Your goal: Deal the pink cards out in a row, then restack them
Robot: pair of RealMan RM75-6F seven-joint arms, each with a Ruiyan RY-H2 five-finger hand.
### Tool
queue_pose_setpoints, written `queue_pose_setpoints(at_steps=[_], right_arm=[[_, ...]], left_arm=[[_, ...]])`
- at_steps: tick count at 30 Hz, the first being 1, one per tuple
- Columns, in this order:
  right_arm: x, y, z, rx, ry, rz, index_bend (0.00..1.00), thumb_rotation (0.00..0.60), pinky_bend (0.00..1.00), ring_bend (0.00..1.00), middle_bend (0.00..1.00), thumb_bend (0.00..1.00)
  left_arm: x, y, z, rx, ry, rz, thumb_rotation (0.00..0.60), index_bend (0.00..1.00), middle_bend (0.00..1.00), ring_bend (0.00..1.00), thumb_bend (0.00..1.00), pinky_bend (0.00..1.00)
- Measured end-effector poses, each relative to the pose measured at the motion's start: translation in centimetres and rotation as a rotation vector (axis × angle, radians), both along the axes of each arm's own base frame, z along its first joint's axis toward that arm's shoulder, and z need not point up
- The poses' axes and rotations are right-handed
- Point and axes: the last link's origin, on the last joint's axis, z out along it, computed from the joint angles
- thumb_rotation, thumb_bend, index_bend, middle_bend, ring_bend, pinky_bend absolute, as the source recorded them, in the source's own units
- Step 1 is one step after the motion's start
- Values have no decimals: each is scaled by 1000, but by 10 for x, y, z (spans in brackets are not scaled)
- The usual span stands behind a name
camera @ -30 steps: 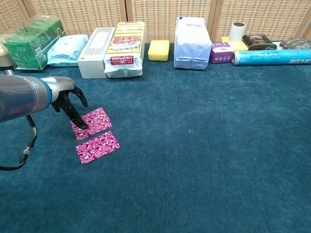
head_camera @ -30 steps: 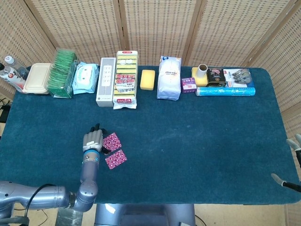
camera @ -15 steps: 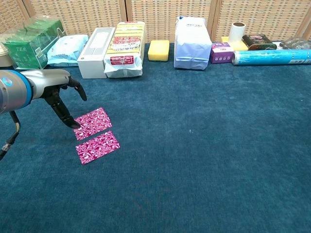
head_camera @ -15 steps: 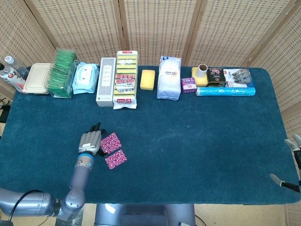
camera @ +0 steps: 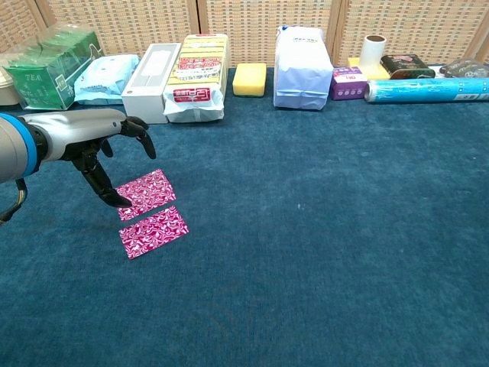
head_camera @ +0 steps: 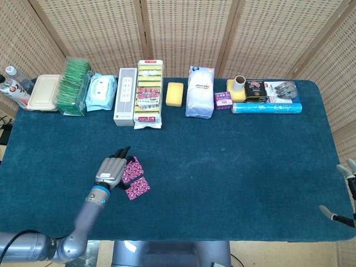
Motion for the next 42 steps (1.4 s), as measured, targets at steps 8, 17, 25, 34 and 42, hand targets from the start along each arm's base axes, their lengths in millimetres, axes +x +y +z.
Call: queue_pose_setpoints(at_steps=[8,17,25,34,42], right_arm=[[0,0,0,-2,0,1,94,600,0,0,0,0],[0,1,1,-3,-3,-2,94,600,0,0,0,0],[1,0,-1,1,3,-4,94,600,0,0,0,0],[0,0,-1,1,4,-9,94,600,0,0,0,0],[0,0,0,-1,0,-9,94,600,0,0,0,0]], left_arm=[[-7,-12,3,-101,2,-223,600,237,0,0,160,169],[-27,-14,7,-182,104,-349,600,235,0,0,157,154],[-34,-6,17,-135,155,-529,600,111,0,0,149,150],[-53,-3,4,-155,209,-576,600,20,0,0,70,146],[-56,-5,-2,-172,213,-595,600,17,0,0,55,146]])
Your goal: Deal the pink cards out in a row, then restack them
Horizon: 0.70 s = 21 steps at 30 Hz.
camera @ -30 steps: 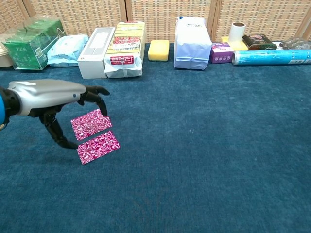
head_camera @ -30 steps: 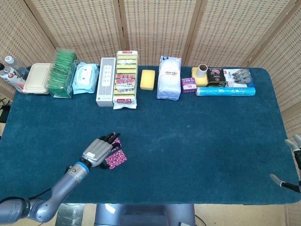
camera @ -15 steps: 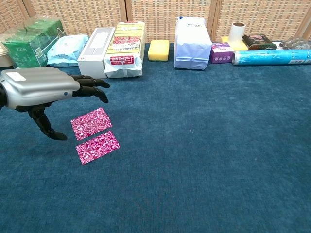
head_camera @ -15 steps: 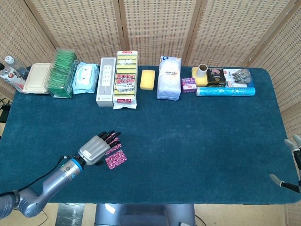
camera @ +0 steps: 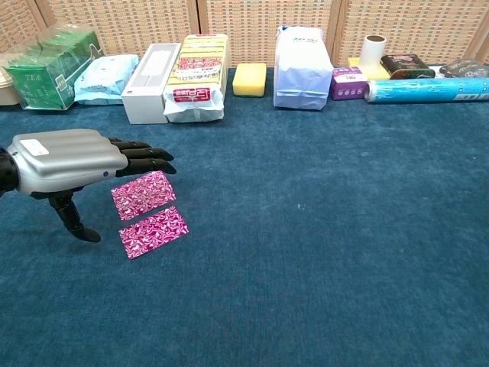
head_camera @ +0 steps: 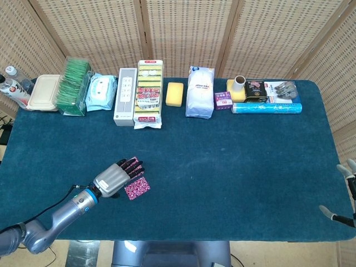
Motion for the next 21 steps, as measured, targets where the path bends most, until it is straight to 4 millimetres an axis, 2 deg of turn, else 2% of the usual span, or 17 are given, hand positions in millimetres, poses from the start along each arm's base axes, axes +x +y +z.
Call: queue_pose_setpoints(at_steps=[11,17,21], right_arm=[[0,0,-1,0,2,0,94,600,0,0,0,0],[-1,-1,1,-3,0,-5,94,600,0,0,0,0],[-1,-1,0,-2,2,-3,94,600,0,0,0,0]], left_arm=[[6,-1,-22,-31,16,-20,600,18,0,0,55,147],[7,-4,-25,-44,24,-26,600,18,0,0,58,146],[8,-4,-25,-43,33,-25,600,18,0,0,102,147]])
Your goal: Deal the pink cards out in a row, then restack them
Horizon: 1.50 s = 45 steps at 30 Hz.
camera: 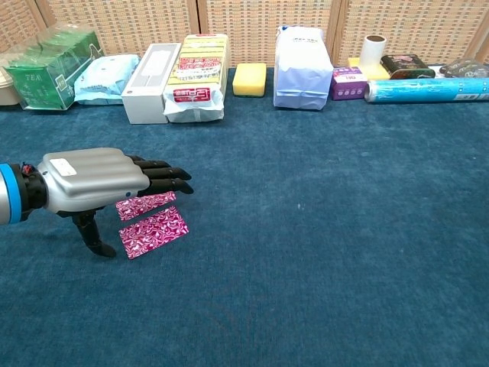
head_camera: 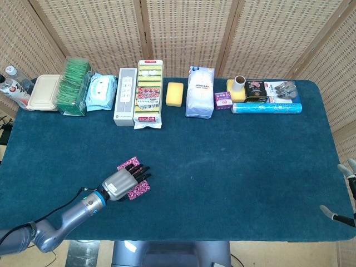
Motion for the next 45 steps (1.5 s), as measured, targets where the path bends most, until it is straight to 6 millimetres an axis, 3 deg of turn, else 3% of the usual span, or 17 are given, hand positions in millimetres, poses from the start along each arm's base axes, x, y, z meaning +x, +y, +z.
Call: queue_pose_setpoints(at_steps=[25,45], right_arm=[[0,1,1,-8,-2,0,94,600,0,0,0,0],[0,1,1,-7,-4,2,94,600,0,0,0,0]], left_arm=[[11,-1,-12,-8,15,19,600,173,0,0,149,146],[10,-1,-13,-7,21,38,600,216,0,0,161,147]])
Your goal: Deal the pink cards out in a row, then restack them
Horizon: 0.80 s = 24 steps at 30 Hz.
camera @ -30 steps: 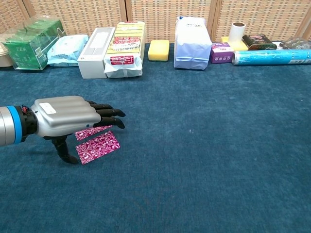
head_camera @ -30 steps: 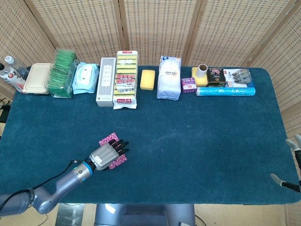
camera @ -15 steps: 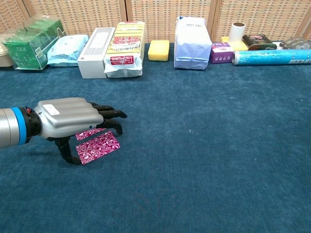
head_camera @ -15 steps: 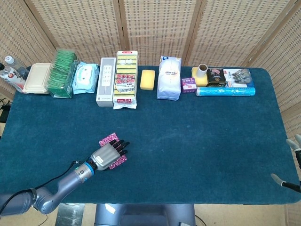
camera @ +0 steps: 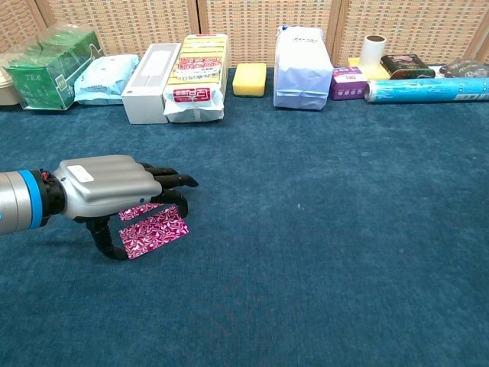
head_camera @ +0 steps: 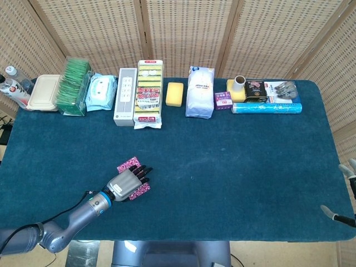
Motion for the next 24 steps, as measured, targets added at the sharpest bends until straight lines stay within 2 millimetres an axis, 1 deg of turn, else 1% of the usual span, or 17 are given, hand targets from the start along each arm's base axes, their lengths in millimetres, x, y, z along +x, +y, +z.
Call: queue_pose_setpoints(at_steps=[7,16,24], right_arm=[[0,0,0,-1,0,1,94,600,0,0,0,0],[0,0,0,0,0,0,94,600,0,0,0,0],[0,1,0,-1,-1,1,94,600,0,0,0,0]], left_arm=[[1,0,0,2,6,2,600,217,0,0,163,146],[2,0,-1,6,11,0,600,246,0,0,179,146],[2,0,0,14,7,-1,600,315,0,0,182,146]])
